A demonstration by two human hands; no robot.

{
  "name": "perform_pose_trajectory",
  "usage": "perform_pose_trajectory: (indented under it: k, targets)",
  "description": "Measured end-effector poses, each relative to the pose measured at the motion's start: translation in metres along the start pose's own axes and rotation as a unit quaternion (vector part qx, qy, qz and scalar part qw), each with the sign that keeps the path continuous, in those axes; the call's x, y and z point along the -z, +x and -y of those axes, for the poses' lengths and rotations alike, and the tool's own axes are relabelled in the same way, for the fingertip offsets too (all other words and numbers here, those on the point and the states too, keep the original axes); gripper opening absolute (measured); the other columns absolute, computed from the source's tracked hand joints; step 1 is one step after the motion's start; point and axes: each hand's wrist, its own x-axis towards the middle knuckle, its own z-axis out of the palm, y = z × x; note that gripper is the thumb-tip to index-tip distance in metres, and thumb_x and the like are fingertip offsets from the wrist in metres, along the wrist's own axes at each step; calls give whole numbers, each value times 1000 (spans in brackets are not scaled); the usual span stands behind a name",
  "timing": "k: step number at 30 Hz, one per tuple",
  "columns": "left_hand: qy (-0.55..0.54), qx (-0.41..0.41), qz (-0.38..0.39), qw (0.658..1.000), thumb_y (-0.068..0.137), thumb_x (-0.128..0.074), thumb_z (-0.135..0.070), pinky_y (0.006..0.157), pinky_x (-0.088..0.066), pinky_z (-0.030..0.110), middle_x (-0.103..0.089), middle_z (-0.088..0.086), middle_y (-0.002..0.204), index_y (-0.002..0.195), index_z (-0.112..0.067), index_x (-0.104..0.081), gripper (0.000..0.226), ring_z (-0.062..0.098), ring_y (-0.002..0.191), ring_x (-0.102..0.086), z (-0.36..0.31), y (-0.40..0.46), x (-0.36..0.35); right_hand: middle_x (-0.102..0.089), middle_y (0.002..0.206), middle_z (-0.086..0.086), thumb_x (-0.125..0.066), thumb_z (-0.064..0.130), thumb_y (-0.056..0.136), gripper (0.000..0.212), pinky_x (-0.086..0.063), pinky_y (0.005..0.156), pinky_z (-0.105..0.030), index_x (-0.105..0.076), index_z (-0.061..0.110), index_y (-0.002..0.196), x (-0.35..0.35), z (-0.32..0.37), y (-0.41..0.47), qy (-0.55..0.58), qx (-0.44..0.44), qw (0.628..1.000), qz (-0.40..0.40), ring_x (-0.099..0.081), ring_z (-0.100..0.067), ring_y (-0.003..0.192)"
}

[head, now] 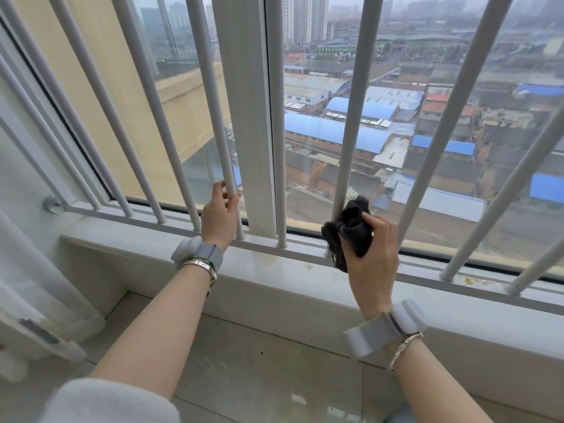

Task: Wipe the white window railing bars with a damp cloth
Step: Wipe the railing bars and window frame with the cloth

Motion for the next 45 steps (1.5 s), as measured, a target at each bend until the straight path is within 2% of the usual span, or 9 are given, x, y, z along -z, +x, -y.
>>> perform_pose_trajectory:
  k: [3, 9, 14, 18, 21, 24, 30, 38, 45]
  targets:
    - [-9, 3, -2, 1000, 97, -43, -21, 81, -47, 30, -64, 0, 111, 123, -14, -42, 27, 18, 96, -59, 0, -1, 0, -55, 112, -14, -71, 15, 82, 49, -35, 80, -11, -46, 3, 122, -18, 14, 18, 29, -59, 997, 37, -49, -12, 94]
    - [-21, 11, -14, 1000, 97, -42, -23, 82, -48, 30, -64, 2, 113, 126, -15, -41, 30, 16, 98, -58, 4, -1, -5, -63, 80, -13, -67, 33, 84, 50, -38, 55, -30, -50, 2, 118, -53, -11, 5, -103, -106, 988, 48, -61, -34, 67]
    - [6, 25, -18, 1000, 98, -38, -25, 87, -47, 39, -59, 7, 119, 133, -14, -38, 37, 24, 107, -56, 12, -13, -15, -60, 65, -7, -76, 29, 77, 42, -41, 46, -27, -53, 5, 103, -50, -41, -21, -145, -11, 984, 104, -55, -26, 51]
    - [7, 45, 1, 999, 96, -38, -22, 100, -39, 45, -35, 9, 141, 144, -15, -22, 51, 27, 124, -42, 20, -45, -31, -62, 74, -7, -73, 16, 79, 28, -47, 55, -33, -60, 3, 101, -31, -62, -15, -239, 108, 954, 144, -58, -27, 61]
    - [-6, 34, -19, 999, 93, -42, -13, 103, -38, 43, -33, 9, 139, 136, -14, -36, 43, 27, 124, -41, 21, -63, -38, -64, 89, -12, -58, 1, 80, 25, -51, 69, -39, -63, 4, 105, -12, -80, -18, -342, 241, 892, 171, -60, -32, 77]
    - [-5, -3, -7, 1000, 92, -44, -6, 94, -42, 29, -43, 8, 129, 124, -12, -48, 33, 20, 115, -46, 11, -73, -43, -62, 108, -23, -34, 3, 83, 40, -49, 86, -44, -63, 1, 111, -1, -84, -28, -409, 248, 859, 182, -60, -39, 97]
    - [-15, -58, 26, 998, 93, -47, -8, 69, -40, -2, -52, 8, 111, 108, -7, -58, 19, 6, 87, -51, -12, -72, -58, -65, 106, -23, -31, 4, 80, 43, -50, 88, -44, -66, -4, 105, -31, -53, -36, -386, 130, 880, 244, -63, -37, 99]
    - [-121, 14, 3, 993, 90, -57, -18, 70, -43, 2, -54, -2, 109, 114, -14, -45, 27, 7, 93, -54, -23, -68, -62, -64, 116, -17, -70, -3, 73, 43, -46, 96, -40, -64, 3, 115, 6, -91, -31, -338, 230, 889, 204, -62, -30, 108]
    - [-40, -40, 51, 997, 93, -53, -25, 82, -47, 23, -65, 3, 107, 116, -10, -52, 28, 9, 88, -58, -20, -46, -61, -65, 110, -22, -31, 6, 80, 46, -51, 89, -45, -66, 0, 110, -12, -72, -29, -331, 173, 900, 227, -64, -35, 100]
